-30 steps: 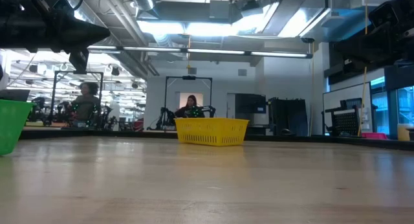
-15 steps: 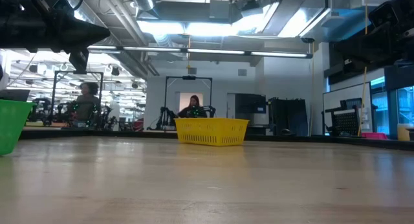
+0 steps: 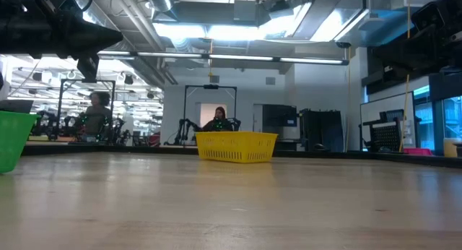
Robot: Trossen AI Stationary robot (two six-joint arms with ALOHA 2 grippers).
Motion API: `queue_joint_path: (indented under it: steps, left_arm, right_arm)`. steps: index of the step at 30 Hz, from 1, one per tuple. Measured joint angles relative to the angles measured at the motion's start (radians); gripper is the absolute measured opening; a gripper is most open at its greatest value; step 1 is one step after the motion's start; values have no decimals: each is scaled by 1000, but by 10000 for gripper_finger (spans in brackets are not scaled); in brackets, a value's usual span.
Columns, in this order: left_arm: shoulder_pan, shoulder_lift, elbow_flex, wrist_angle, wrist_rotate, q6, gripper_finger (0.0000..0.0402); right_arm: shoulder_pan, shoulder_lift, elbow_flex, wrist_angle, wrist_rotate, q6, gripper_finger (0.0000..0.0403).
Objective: Sort & place blocks by color
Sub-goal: Return to Home Position
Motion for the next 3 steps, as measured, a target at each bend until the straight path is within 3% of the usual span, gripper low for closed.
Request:
queue_joint_path:
  steps: [3]
  left_arm:
    - [0, 0, 0, 0, 0, 0, 0]
  right_arm:
    - [0, 0, 0, 0, 0, 0, 16]
